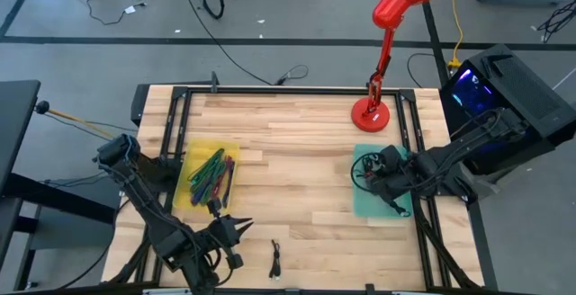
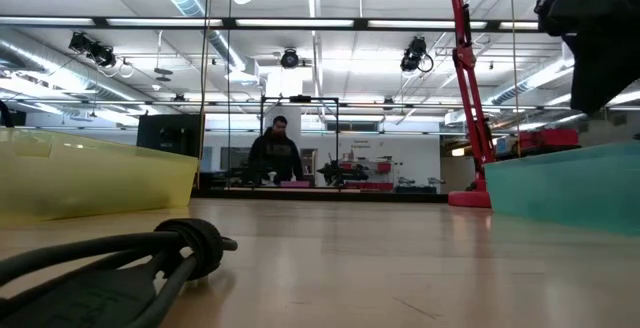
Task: Pick & Place USB Port
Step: Put the black charger cable into the green bin
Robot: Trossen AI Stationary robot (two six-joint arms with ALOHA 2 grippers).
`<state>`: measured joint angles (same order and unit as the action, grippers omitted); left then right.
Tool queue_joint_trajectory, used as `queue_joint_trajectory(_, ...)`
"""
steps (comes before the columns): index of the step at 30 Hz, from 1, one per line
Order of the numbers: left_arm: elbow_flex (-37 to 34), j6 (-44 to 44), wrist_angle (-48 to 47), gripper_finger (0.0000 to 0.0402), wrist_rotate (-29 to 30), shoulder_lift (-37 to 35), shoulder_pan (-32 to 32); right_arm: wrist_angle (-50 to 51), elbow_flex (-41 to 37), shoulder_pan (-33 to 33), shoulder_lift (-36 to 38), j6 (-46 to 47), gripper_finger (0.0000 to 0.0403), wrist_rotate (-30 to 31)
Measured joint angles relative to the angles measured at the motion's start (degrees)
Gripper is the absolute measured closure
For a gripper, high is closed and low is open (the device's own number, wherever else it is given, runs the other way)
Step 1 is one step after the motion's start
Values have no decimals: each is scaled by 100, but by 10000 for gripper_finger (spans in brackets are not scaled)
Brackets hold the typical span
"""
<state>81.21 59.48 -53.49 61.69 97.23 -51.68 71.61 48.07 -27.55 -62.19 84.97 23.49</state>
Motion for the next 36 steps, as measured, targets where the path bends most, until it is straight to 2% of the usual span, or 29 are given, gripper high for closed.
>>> queue_joint_trajectory(7,0,35,4,356,0,0,0,-637,0,2,0,-199,234,518)
queue_joint_trajectory(11,0,26,5,356,34,0,3,-1645,-2,2,0,-981,236,839)
queue_joint_trajectory(15,0,35,-42,356,256,0,75,-2906,-2,2,-92,-1838,242,762)
queue_joint_trajectory(17,-28,37,-33,356,-166,-4,216,-3589,-2,-9,-278,-2294,243,544)
queue_joint_trajectory(20,-229,192,14,356,-1226,-5,423,-4729,-2,-51,-647,-3145,244,201)
queue_joint_trajectory(25,-869,246,581,356,-2041,-4,684,-6525,-2,-65,-1244,-4622,244,153)
queue_joint_trajectory(29,-1419,-1152,1571,356,-2956,-4,927,-7546,-4,43,-1485,-5537,245,116)
queue_joint_trajectory(33,-2023,-3293,3512,356,-3571,-4,1104,-7846,-4,160,-1483,-5615,245,-19)
queue_joint_trajectory(36,-2375,-4529,4414,356,-4007,-4,1199,-7877,-4,166,-1482,-5613,245,-31)
